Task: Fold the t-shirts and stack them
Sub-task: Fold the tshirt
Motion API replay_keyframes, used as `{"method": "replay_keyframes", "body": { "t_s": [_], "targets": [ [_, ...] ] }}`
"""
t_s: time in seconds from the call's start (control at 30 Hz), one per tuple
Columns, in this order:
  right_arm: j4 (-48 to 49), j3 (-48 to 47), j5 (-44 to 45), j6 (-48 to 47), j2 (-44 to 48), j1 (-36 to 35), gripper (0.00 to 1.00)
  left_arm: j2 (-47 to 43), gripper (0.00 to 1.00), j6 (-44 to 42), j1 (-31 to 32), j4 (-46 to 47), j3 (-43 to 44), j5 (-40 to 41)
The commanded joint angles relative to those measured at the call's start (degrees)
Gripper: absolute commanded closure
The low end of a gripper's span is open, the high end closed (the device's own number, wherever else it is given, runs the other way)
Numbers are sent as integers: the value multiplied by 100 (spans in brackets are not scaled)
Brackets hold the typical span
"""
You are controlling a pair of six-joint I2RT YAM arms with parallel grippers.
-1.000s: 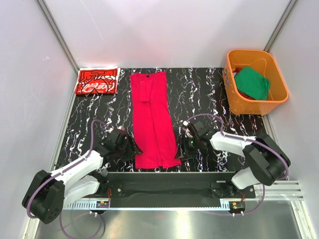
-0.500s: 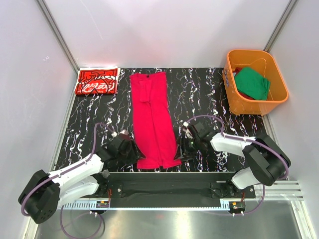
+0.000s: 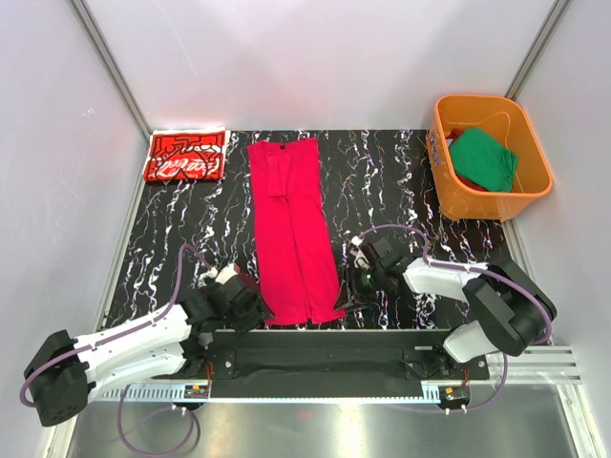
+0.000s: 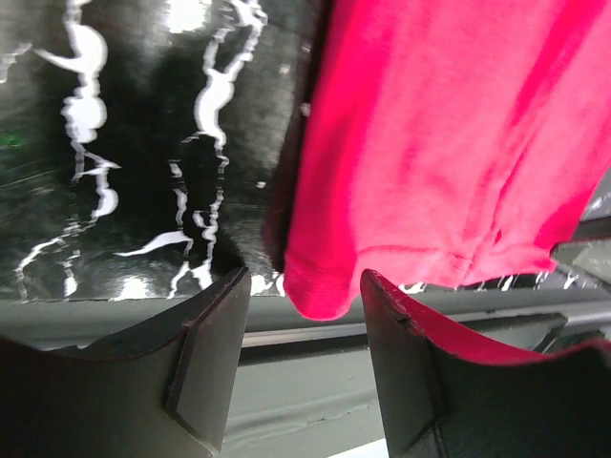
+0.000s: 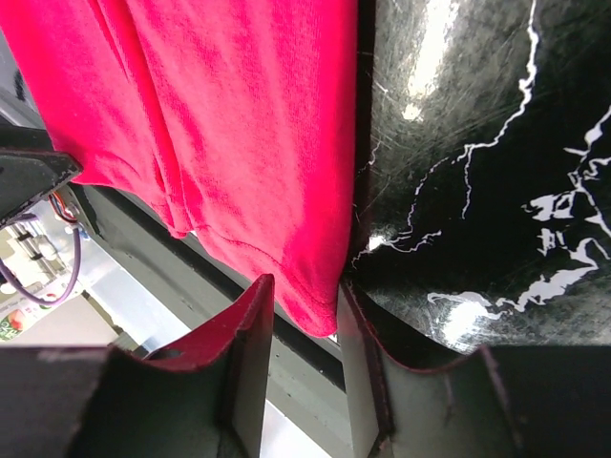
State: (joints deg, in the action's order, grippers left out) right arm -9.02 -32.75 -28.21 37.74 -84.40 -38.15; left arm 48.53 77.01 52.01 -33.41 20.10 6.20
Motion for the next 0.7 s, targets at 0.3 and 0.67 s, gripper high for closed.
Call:
{"method": "replay_keyframes", "body": {
  "t_s": [0.3, 0.67],
  "targets": [
    [-30, 498, 272, 85, 73, -61, 65, 534, 57, 235, 204, -790, 47, 672],
    [128, 560, 79, 226, 161, -70, 83, 376, 69, 551, 380, -992, -6, 558]
  ]
}}
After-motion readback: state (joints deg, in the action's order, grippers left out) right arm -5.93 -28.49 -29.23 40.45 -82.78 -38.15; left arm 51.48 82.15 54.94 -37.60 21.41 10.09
